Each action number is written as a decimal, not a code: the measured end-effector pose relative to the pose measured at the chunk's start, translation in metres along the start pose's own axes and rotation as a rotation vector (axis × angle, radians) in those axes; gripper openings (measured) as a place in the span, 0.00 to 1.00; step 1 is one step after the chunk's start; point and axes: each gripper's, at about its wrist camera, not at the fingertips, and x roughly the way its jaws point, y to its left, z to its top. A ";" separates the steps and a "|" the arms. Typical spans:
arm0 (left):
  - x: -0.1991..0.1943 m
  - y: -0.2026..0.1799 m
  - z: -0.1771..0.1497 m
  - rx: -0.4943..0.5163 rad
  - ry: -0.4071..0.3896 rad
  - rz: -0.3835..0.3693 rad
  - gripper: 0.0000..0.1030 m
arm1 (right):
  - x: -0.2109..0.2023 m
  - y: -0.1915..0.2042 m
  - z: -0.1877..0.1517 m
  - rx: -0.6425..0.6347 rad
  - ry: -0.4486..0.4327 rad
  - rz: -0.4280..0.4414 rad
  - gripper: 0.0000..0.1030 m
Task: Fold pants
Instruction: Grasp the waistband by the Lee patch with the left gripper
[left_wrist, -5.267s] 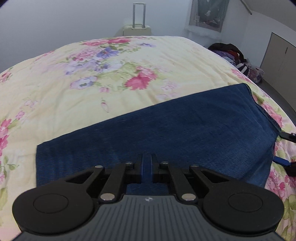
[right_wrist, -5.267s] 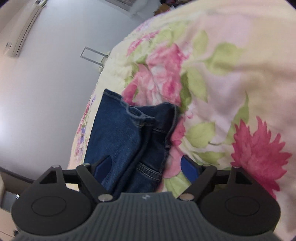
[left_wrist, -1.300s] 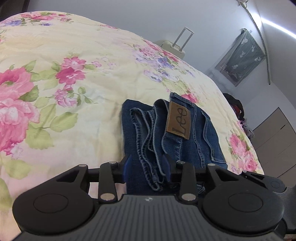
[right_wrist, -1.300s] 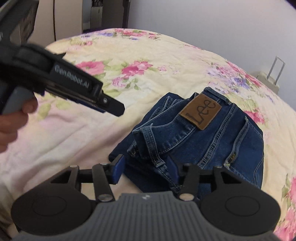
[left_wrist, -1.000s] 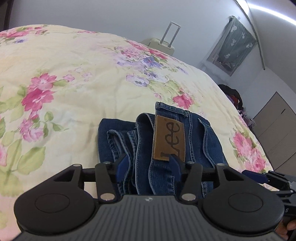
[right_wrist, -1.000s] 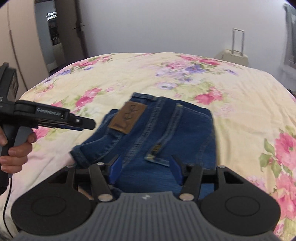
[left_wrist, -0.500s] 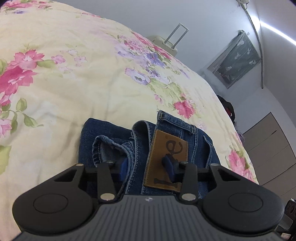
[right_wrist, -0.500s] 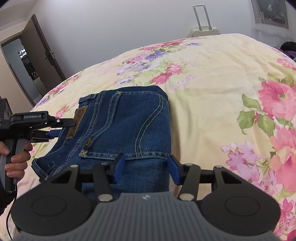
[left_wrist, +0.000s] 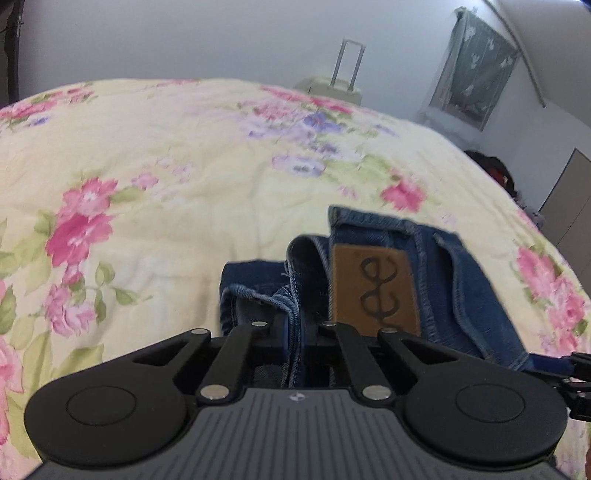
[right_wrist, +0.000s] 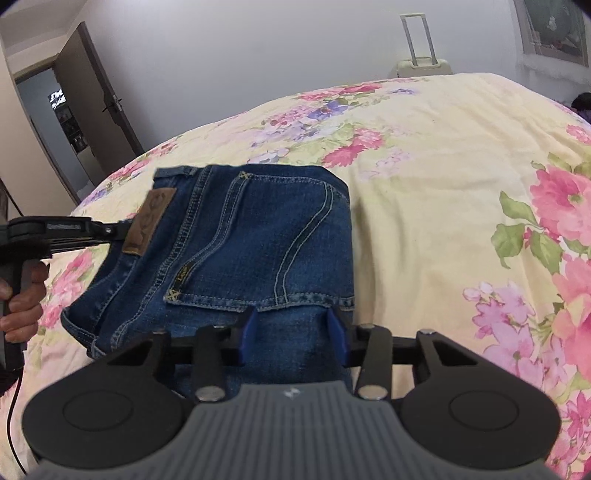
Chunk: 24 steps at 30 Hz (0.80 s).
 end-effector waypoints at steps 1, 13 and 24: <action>0.004 0.007 -0.001 -0.032 0.017 -0.011 0.09 | 0.003 0.004 -0.002 -0.027 0.002 -0.014 0.38; -0.039 -0.001 0.031 -0.057 -0.080 -0.145 0.59 | 0.003 -0.002 -0.009 -0.012 -0.034 0.003 0.39; 0.022 0.019 0.022 -0.287 0.001 -0.317 0.61 | 0.004 -0.008 -0.010 -0.008 -0.045 0.028 0.41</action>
